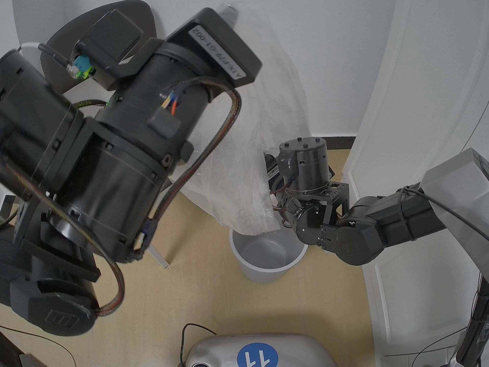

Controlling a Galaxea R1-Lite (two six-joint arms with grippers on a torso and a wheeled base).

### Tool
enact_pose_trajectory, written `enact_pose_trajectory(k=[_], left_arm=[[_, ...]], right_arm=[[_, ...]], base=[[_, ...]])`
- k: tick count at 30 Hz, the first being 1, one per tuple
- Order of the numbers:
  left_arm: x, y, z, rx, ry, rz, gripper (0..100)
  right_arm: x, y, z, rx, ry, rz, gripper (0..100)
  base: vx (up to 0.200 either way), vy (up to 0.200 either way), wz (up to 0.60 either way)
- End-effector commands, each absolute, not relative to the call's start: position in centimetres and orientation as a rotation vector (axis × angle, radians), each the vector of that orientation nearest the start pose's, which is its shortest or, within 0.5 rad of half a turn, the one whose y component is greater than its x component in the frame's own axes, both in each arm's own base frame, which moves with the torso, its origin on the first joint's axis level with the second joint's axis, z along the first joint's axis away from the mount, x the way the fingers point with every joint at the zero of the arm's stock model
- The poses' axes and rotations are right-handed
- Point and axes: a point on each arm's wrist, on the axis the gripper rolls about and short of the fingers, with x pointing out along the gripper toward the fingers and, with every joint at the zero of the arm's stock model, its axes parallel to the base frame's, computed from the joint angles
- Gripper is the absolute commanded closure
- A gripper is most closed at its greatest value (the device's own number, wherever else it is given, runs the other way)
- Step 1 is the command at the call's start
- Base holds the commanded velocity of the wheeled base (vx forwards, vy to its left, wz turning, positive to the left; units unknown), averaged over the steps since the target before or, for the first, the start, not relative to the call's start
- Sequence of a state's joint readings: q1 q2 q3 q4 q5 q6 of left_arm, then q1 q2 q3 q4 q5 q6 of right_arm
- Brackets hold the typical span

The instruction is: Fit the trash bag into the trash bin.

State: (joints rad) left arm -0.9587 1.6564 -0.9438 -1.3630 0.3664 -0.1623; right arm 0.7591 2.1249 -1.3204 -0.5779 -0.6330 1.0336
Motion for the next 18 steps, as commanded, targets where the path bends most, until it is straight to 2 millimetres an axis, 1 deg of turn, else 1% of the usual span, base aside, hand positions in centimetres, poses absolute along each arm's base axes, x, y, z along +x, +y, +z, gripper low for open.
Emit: enact_pose_trajectory(k=[1, 7, 8, 15, 18], left_arm=[[17.3, -23.3, 30.0, -0.554, -0.468, -0.616, 100], [17.3, -23.9, 29.3, -0.540, -0.449, -0.628, 100], [17.3, -23.9, 29.2, -0.540, -0.448, -0.631, 100], [17.4, -24.5, 28.4, -0.523, -0.427, -0.650, 100], [18.0, -24.7, 27.8, -0.502, -0.409, -0.641, 100]], right_arm=[[31.7, 28.6, 16.3, 0.885, 0.218, 0.031, 0], [31.5, 28.9, 16.0, 0.876, 0.225, 0.036, 0], [31.5, 29.0, 16.0, 0.876, 0.226, 0.037, 100], [31.2, 28.9, 16.3, 0.879, 0.225, 0.043, 100], [30.7, 28.7, 17.0, 0.877, 0.224, 0.050, 100]], base=[[0.000, 0.000, 0.00], [0.000, 0.000, 0.00], [0.000, 0.000, 0.00], [0.000, 0.000, 0.00], [0.000, 0.000, 0.00]])
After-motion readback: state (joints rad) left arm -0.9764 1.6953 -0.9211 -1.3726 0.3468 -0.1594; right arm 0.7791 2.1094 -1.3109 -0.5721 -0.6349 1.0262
